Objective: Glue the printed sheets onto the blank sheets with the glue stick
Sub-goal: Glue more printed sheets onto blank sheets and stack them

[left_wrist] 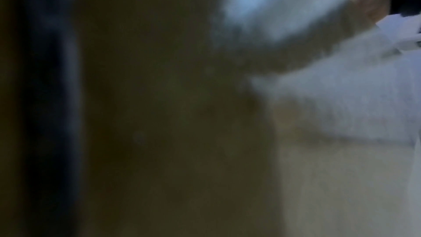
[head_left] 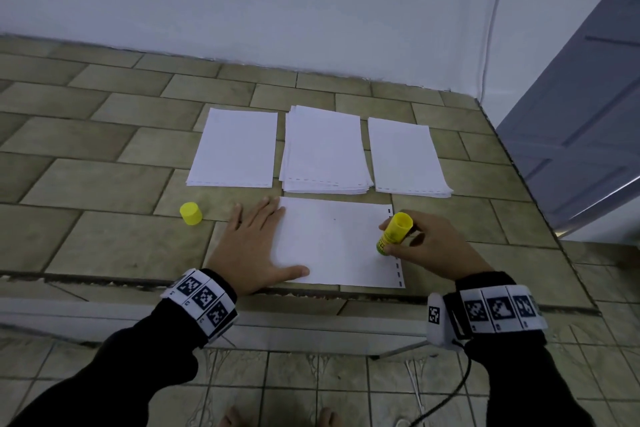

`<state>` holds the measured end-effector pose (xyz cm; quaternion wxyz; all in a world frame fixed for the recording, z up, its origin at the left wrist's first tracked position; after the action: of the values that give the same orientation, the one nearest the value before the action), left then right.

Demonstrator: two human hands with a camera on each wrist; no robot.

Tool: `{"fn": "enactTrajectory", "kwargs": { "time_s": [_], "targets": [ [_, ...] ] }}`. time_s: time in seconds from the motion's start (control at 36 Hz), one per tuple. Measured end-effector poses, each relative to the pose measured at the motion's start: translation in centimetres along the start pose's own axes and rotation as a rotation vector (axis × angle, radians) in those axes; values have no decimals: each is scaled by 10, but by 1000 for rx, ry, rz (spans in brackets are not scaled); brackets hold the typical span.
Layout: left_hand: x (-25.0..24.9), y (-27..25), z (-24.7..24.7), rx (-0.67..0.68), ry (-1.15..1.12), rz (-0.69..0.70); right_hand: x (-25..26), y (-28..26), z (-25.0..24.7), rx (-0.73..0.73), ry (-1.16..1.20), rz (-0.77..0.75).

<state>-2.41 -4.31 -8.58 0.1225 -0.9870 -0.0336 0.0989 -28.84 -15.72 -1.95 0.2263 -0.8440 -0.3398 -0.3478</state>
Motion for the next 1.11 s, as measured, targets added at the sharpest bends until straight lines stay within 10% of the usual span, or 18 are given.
{"fn": "enactTrajectory", "kwargs": {
  "time_s": [0.67,0.89,1.11],
  "targets": [
    [0,-3,-3,-1,-38,9,-7,43,-44,-156,-363,259],
    [0,-3,-3,20,-25,6,-19,25,-31,78,-616,431],
    [0,-3,-1,17,-32,16,-31,5,-63,-325,-278,449]
  ]
}}
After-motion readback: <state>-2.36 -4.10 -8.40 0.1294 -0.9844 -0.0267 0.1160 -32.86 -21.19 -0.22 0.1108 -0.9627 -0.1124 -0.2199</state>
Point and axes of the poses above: each hand's wrist, its own y-axis towards the middle knuckle, its own z-axis out of the palm, x = y × z, the point moved 4 cm from there along y, towards the middle knuckle, and after that the axes turned 9 degrees about x, right-handed, at the moved point
